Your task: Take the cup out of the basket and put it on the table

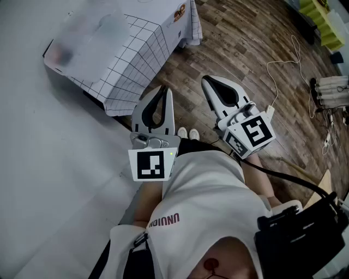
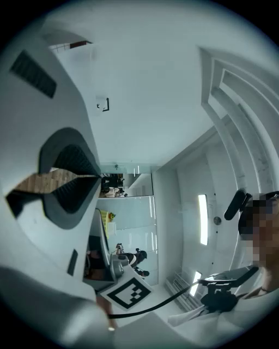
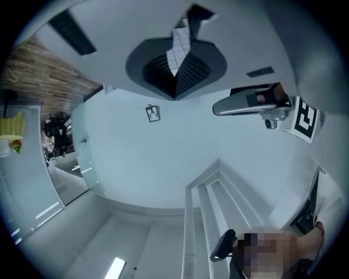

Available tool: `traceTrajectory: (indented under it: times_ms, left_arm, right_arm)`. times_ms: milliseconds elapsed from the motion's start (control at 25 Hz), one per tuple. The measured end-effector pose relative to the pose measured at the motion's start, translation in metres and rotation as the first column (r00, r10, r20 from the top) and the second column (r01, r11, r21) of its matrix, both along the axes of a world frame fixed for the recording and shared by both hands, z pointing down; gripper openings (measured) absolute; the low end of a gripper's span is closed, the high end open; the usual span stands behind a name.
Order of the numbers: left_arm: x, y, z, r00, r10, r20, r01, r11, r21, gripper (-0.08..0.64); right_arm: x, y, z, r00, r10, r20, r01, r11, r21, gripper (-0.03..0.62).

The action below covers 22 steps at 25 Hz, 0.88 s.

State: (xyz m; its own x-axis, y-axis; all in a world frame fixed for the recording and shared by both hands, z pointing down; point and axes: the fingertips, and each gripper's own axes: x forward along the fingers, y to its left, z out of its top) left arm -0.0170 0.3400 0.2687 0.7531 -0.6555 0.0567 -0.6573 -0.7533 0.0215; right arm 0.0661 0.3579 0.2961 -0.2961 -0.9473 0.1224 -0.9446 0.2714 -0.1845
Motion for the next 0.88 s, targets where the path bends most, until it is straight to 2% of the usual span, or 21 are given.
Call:
traceTrajectory:
  times_ms: [520,880]
  left_arm:
    - [-0.001,-0.005,0.001,1.0,-0.008,0.005,0.008,1.0,-0.007,0.025]
    - [-0.016,-0.022,-0.002,0.999,-0.039,-0.004,0.039,0.999,-0.007,0.025]
  right_arm:
    - [-0.001,-0.006,0.001,1.0,-0.005,0.009,0.005,1.0,-0.001,0.018]
    - [-0.004,-0.02,0.0,1.0,0.006,0.011,-0.006,1.0,-0.003,0.02]
